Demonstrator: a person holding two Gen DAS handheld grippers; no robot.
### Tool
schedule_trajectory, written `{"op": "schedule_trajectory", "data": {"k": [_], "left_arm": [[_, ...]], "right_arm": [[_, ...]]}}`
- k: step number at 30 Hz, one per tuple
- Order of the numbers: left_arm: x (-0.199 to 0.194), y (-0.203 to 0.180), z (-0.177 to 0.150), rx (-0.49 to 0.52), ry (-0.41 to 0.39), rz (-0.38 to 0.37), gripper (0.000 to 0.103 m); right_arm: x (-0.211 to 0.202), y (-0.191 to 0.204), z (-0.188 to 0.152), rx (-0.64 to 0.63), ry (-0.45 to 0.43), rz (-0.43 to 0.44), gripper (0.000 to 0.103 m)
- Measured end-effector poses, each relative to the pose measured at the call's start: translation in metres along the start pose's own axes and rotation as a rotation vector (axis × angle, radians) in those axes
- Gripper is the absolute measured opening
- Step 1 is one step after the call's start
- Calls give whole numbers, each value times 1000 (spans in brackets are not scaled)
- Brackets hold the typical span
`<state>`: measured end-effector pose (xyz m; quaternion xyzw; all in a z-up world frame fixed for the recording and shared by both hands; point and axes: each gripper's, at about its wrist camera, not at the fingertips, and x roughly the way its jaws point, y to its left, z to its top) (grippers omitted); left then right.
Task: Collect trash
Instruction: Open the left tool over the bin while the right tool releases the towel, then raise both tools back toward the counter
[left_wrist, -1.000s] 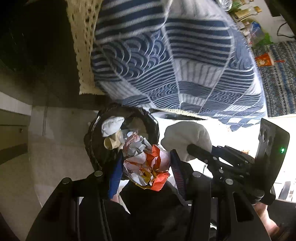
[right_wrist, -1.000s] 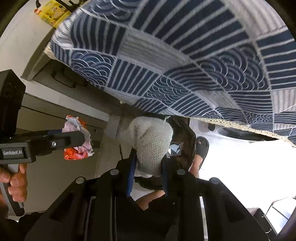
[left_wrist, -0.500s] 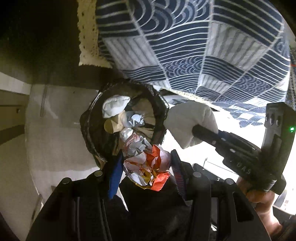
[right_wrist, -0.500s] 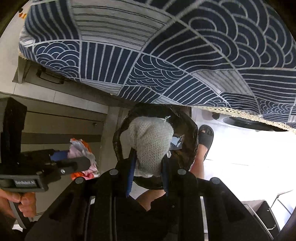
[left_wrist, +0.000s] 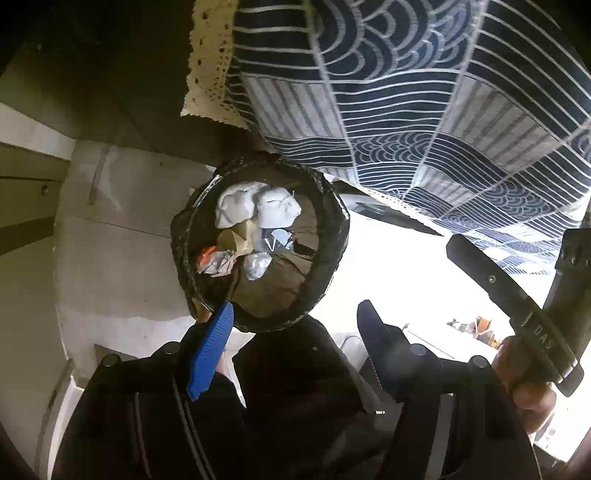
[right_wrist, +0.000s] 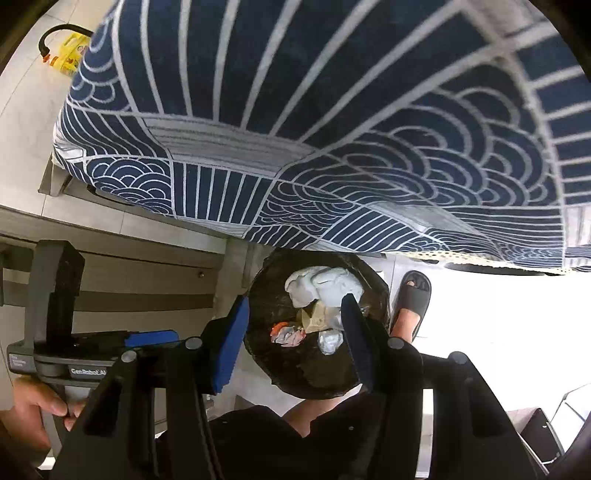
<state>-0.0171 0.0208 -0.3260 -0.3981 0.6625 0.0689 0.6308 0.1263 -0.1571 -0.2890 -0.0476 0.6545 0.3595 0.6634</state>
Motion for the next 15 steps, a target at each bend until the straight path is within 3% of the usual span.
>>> {"op": "schedule_trajectory", "data": {"k": [9,10,11,15], "left_arm": [[-19,-13,-11,49,-39,17,67],[-22,-14,-12,53,-48,19,70],[-27,-16,-14,61,-58,17,78],[-46,-25,-19,106,-103,8,80]], "right_arm": [[-26,6,-12,1,-50,-12,59],[-30,7,-13,1,-60,-10,60],[-37,8,-14,1,-71,-12,60],[-61,13,-19,2,-116,-23,60]]}}
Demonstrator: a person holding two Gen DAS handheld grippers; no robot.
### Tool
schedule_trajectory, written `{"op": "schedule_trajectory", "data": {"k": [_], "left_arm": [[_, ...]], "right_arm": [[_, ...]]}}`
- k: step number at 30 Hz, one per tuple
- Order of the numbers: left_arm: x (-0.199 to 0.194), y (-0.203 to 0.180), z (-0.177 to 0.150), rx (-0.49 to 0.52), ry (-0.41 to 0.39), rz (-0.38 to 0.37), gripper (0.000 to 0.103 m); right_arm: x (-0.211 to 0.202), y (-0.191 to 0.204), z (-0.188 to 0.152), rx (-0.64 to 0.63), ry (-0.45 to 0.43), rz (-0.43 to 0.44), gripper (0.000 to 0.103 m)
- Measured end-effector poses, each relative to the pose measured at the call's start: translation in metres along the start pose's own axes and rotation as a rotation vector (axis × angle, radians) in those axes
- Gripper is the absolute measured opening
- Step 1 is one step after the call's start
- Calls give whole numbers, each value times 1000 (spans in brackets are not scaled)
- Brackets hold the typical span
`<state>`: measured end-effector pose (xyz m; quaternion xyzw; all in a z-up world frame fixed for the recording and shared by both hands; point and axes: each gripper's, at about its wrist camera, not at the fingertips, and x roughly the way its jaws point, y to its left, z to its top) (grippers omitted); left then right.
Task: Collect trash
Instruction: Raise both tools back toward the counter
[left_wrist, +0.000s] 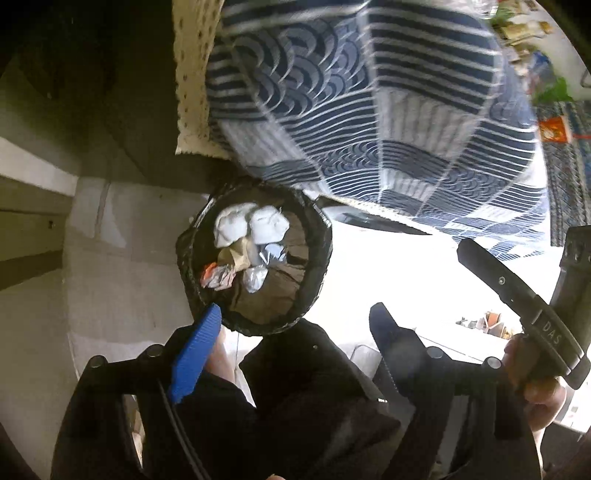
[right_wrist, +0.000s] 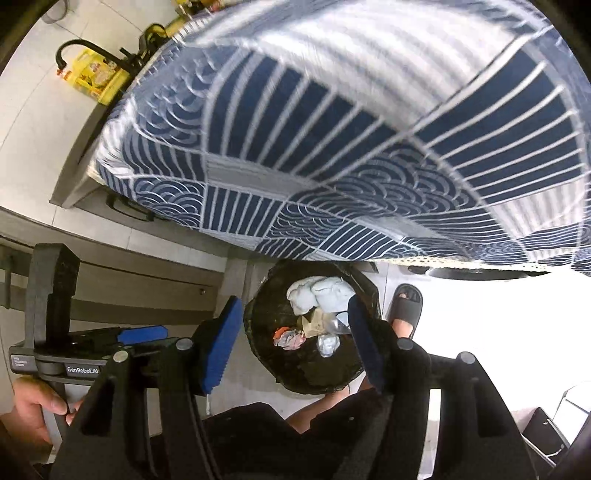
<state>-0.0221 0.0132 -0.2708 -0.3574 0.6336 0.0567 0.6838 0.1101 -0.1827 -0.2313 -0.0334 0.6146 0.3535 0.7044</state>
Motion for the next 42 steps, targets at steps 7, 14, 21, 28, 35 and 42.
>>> {"op": "schedule_trajectory", "data": {"k": [7,14,21,28,35,42], "left_arm": [[-47,-19,-5,87,-136,-12,96],[-88,-40,-7,166,-242,-13,96],[-126,-64,1,246,-321,-14,96],[-160,-82,23,292,-421,10,96],[-181,-99,66,273,-469,-22,96],[-192,-122,115,256,-499,11,96]], "right_arm": [[-55,9,-8,10,-118,-7,85],[-101,25,-12,-10,-233,-10,98],[-131,35,-6,-16,-318,-14,98],[-172,32,20,-17,-425,-9,98],[-191,17,62,-44,-477,2,98],[-193,-3,120,-76,-464,28,98]]}}
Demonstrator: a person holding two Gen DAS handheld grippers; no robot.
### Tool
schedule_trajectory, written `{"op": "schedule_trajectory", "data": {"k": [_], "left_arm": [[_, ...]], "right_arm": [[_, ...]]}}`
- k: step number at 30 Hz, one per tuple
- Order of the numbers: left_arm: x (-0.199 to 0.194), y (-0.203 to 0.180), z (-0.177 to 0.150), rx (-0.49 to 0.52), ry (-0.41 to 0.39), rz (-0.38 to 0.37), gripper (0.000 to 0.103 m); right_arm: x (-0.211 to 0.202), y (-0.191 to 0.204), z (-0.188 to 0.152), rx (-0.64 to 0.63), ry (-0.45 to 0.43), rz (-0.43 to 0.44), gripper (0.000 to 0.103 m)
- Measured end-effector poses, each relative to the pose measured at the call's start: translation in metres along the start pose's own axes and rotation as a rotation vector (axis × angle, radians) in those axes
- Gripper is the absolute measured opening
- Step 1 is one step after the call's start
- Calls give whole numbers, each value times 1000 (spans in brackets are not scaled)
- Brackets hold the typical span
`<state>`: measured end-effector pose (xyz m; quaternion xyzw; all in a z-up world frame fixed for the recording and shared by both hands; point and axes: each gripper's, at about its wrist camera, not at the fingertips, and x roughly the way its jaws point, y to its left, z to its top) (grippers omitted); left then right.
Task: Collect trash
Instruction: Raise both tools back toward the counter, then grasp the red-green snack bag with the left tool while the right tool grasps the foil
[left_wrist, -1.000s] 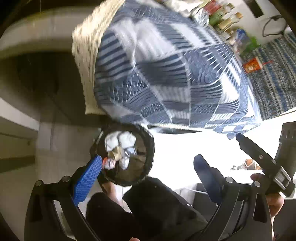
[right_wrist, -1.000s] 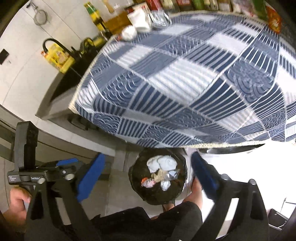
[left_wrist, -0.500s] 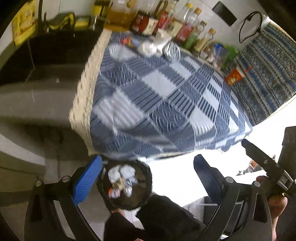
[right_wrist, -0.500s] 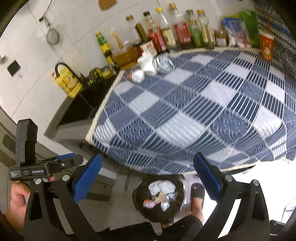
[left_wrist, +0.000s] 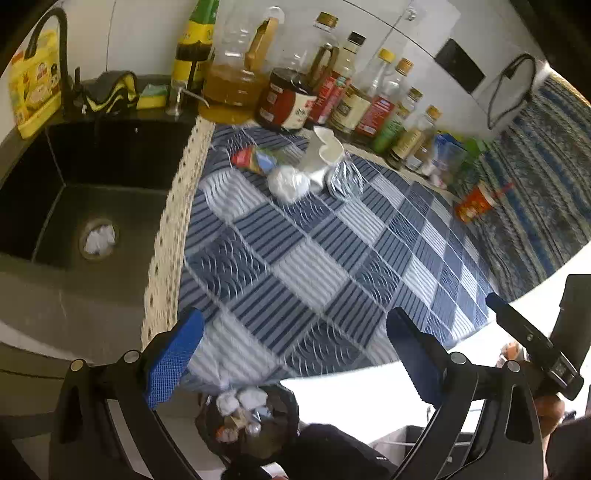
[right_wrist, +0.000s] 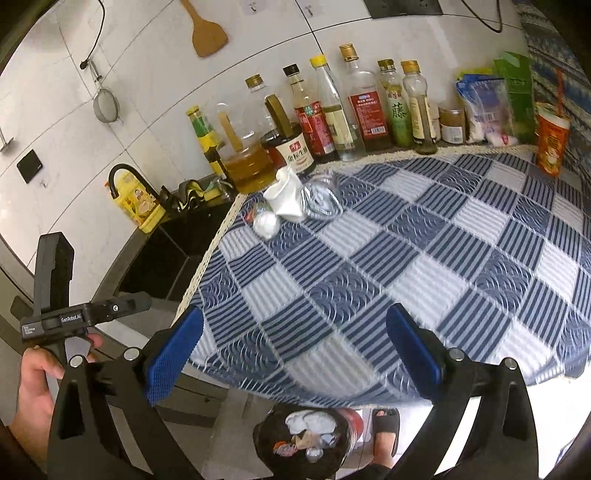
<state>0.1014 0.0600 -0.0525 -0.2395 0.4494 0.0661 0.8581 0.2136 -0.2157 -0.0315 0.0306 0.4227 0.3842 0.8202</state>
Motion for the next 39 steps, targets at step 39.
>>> {"op": "schedule_trajectory", "data": {"k": [39], "left_arm": [[202,20,190,214,263,214,95]], "right_arm": [[252,-104,158,-13,287,368,98]]}}
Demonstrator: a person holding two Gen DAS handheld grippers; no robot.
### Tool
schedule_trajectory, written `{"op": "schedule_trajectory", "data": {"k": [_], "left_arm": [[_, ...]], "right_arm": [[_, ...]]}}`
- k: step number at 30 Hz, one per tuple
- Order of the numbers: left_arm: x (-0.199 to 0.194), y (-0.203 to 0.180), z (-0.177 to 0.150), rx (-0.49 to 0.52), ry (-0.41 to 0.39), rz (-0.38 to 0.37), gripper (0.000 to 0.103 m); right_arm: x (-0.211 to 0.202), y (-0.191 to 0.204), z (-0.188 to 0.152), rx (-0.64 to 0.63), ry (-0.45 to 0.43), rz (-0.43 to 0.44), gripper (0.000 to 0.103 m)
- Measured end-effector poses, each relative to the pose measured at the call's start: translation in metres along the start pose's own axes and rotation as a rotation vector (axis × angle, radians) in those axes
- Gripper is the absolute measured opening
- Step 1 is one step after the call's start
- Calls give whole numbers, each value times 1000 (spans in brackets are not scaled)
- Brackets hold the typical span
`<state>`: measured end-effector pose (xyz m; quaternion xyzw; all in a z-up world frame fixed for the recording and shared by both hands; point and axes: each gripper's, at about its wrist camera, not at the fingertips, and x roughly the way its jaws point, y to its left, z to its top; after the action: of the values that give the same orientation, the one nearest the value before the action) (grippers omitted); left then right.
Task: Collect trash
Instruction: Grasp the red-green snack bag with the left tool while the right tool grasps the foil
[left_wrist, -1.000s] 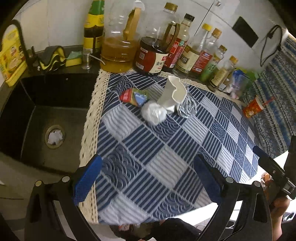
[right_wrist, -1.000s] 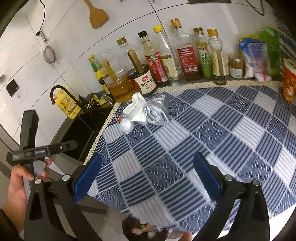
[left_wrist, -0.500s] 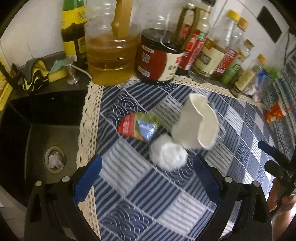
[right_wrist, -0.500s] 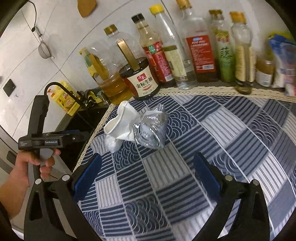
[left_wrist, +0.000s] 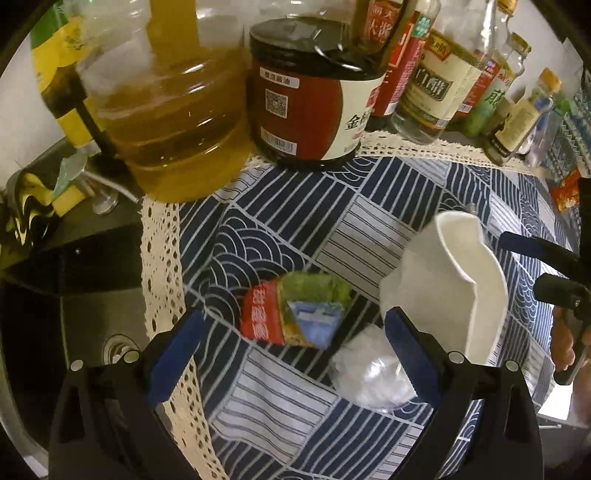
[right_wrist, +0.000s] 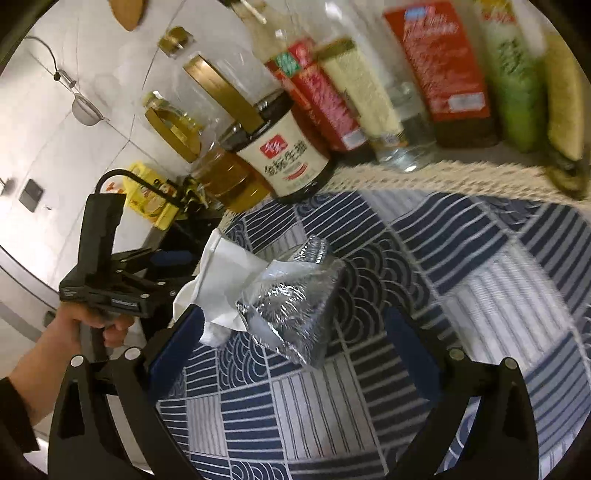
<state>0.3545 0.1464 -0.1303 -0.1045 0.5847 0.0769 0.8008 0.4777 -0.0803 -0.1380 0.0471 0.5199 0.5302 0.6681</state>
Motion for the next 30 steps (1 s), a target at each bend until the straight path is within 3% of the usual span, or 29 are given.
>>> {"op": "schedule_trajectory", "data": {"k": [6,11,18,22,30], "left_arm": [[19,1,6,-14,78,-35,95],[25,1,9,-28,110,-61,92],[30,5,8,-66,138,-142,81],[35,8,8,-84,160,-174,81],[27,15,11,-79,155,-132,81]], "right_arm": [[20,-2,6,2,39,36,87],[30,-6,8,37,69,72,69],[32,-4,8,27,60,79,63],[29,-5,7,21,65,90,61],[14,-7,10,20,42,100,61]]}}
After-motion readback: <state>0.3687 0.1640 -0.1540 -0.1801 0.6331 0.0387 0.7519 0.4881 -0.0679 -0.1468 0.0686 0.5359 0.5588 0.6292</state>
